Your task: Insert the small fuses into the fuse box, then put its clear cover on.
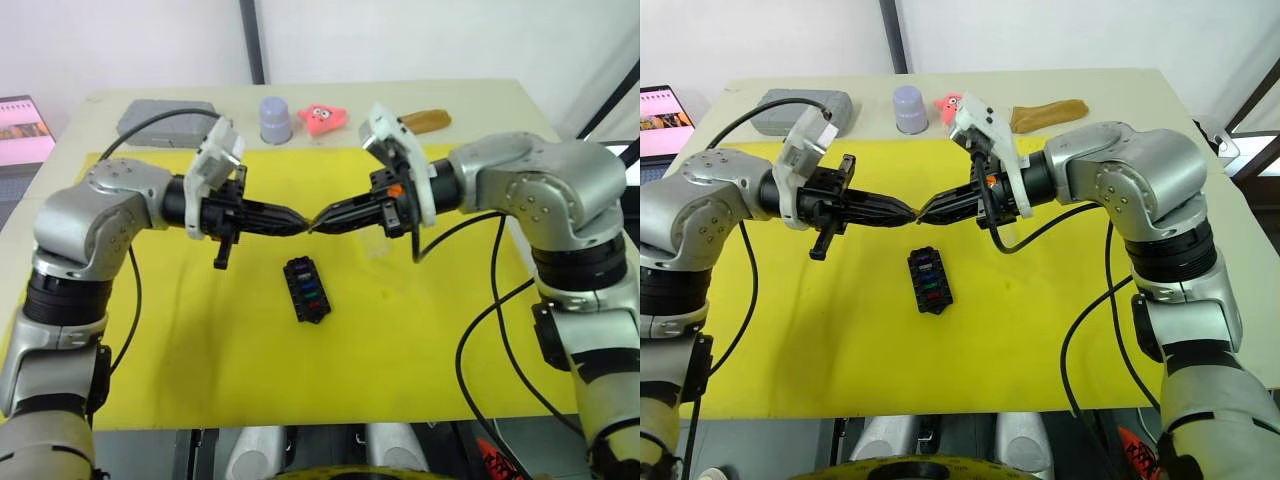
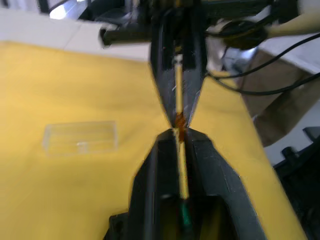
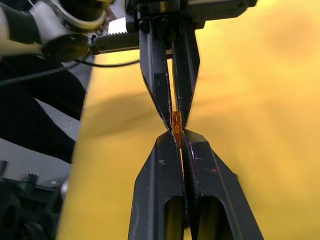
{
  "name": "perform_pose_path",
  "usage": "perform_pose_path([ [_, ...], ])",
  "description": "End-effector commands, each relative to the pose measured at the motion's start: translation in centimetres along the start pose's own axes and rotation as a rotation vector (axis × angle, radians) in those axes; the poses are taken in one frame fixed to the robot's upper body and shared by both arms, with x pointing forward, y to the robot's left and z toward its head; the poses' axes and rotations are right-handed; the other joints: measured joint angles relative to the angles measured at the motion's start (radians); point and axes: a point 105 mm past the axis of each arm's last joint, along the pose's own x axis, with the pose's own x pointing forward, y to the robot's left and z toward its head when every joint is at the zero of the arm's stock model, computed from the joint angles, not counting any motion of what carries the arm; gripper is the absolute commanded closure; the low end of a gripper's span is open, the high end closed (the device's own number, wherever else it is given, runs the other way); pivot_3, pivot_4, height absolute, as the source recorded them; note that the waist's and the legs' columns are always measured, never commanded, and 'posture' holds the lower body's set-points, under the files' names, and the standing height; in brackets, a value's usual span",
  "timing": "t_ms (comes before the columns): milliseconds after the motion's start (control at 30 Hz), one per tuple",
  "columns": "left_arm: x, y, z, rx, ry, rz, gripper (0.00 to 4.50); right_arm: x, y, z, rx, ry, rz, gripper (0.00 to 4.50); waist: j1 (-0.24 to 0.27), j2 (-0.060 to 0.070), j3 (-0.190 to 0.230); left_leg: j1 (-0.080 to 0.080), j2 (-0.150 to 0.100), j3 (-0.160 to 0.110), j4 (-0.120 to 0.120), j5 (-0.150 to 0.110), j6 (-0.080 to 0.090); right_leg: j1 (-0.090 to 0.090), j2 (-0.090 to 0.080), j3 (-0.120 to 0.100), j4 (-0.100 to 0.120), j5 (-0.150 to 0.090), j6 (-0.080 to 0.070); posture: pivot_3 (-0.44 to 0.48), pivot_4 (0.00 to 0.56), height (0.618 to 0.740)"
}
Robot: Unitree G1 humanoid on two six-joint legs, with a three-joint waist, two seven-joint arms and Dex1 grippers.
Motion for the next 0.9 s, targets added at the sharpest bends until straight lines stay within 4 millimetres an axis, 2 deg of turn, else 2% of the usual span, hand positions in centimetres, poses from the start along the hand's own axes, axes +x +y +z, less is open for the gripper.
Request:
perform_pose_path([
  [33,-1.3,-0.1,-0.8,0.024,0.083,0.06,2.6,0.3,0.2,0.8,-0.188,0.045,-0.029,4.5,-0.003,0.0,0.0,0.0,0.0,0.0,0.0,0.0,0.0,0.0,0.0,0.0,0.0,0.0,0.0,0.0,0.15,0.731],
  [100,-2.1,-0.1,-1.8,0.038,0.153,0.091,1.57,0.6,0.0,0.5,-0.241,0.07,-0.034,4.5,-0.005,0.0,0.0,0.0,0.0,0.0,-0.001,0.0,0.0,-0.001,0.001,0.0,0.0,0.0,0.0,0.0,0.15,0.731],
  [200,-3.6,-0.1,-4.9,0.042,0.3,0.149,0.02,1.5,-0.5,-0.1,-0.363,0.127,-0.031,4.5,-0.005,0.0,0.0,-0.001,0.0,0.0,-0.001,0.0,-0.001,-0.001,0.001,0.0,0.0,0.0,0.0,0.0,0.15,0.731],
  [333,-4.1,-0.6,-8.0,0.028,0.398,0.177,0.02,3.1,-1.6,-1.6,-0.529,0.228,-0.004,4.5,0.001,0.0,0.0,0.0,0.0,0.001,-0.001,0.0,0.0,-0.001,0.002,0.0,0.0,0.0,0.0,0.0,0.15,0.731],
  [467,-3.5,-1.1,-9.4,0.022,0.404,0.19,0.02,4.4,-3.2,-2.5,-0.569,0.284,0.018,4.5,0.003,0.0,0.0,-0.001,0.0,0.0,0.0,0.0,0.0,-0.001,0.002,0.0,0.0,0.0,0.0,0.0,0.15,0.731],
  [667,-2.7,-1.3,-9.7,0.028,0.369,0.218,0.02,5.4,-4.4,-3.5,-0.608,0.356,0.061,4.5,0.0,0.0,0.0,-0.002,0.0,0.0,0.0,0.001,-0.002,-0.003,0.002,0.0,0.0,0.0,0.0,0.0,0.15,0.731],
  [900,-2.1,-1.6,-9.9,0.025,0.347,0.235,0.02,5.7,-4.3,-4.4,-0.621,0.403,0.121,4.5,-0.001,0.0,0.0,-0.003,0.0,0.0,0.0,0.001,-0.002,-0.003,0.002,0.0,0.0,0.0,0.0,0.0,0.15,0.731],
])
